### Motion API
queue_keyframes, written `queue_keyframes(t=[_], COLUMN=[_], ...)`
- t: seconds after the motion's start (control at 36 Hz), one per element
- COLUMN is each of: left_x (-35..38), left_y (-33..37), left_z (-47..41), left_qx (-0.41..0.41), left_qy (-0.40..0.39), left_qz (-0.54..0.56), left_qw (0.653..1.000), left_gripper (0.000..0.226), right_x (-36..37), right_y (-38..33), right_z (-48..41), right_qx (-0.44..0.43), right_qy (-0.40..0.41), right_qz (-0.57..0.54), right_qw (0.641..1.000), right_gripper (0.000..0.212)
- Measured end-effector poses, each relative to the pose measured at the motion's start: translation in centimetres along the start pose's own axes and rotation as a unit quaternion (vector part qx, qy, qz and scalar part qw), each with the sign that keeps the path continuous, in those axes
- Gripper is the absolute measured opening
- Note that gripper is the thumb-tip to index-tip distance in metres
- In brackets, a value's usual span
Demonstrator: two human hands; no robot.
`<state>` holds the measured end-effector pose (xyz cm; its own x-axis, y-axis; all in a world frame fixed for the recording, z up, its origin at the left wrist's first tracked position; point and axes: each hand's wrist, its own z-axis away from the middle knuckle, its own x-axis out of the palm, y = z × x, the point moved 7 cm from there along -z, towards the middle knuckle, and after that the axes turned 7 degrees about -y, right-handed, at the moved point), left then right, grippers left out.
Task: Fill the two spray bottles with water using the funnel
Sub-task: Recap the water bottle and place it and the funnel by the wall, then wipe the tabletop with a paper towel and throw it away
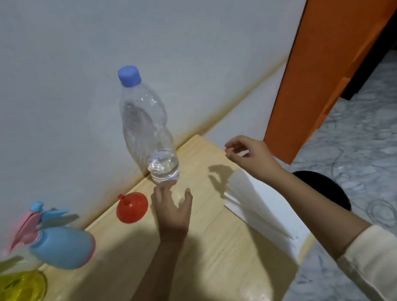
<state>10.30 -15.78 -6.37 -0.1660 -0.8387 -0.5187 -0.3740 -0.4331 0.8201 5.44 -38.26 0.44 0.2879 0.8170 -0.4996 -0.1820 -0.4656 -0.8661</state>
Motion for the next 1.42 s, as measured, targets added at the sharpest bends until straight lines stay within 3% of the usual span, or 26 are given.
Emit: queue_keyframes(t=[0.17, 0.28, 0.44, 0.53, 0.64, 0.81, 1.0, 1.42], left_x=[8.8, 13.0, 16.3, 16.8, 17.0, 17.0, 16.4, 14.2], left_y=[5.4, 7.5, 7.5, 7.1, 6.9, 7.0, 7.5, 10.3], left_z=[0.8, 1.5, 2.4, 2.7, 2.8, 2.7, 2.3, -1.6], left_qx=[0.086, 0.120, 0.151, 0.166, 0.183, 0.185, 0.187, 0.162], left_qy=[-0.253, -0.350, -0.436, -0.451, -0.456, -0.469, -0.472, -0.394], left_qz=[0.019, -0.007, -0.071, -0.101, -0.122, -0.120, -0.107, -0.076], left_qw=[0.963, 0.929, 0.884, 0.871, 0.862, 0.855, 0.855, 0.902], left_gripper=[0.029, 0.021, 0.019, 0.015, 0.015, 0.014, 0.017, 0.015], right_x=[-3.5, -3.6, -1.7, -1.1, -0.9, -1.6, -2.8, -8.3], right_y=[6.6, 9.3, 11.6, 11.4, 11.4, 11.3, 11.4, 8.8], right_z=[5.9, 9.4, 12.2, 12.7, 13.0, 13.2, 13.3, 12.1], right_qx=[0.077, 0.103, 0.113, 0.097, 0.089, 0.103, 0.126, 0.097], right_qy=[0.006, -0.022, -0.075, -0.074, -0.061, -0.022, 0.017, 0.094], right_qz=[0.083, 0.126, 0.229, 0.306, 0.341, 0.276, 0.224, 0.130], right_qw=[0.994, 0.986, 0.964, 0.944, 0.934, 0.955, 0.966, 0.982], right_gripper=[0.004, 0.004, 0.033, 0.044, 0.035, 0.020, 0.018, 0.016])
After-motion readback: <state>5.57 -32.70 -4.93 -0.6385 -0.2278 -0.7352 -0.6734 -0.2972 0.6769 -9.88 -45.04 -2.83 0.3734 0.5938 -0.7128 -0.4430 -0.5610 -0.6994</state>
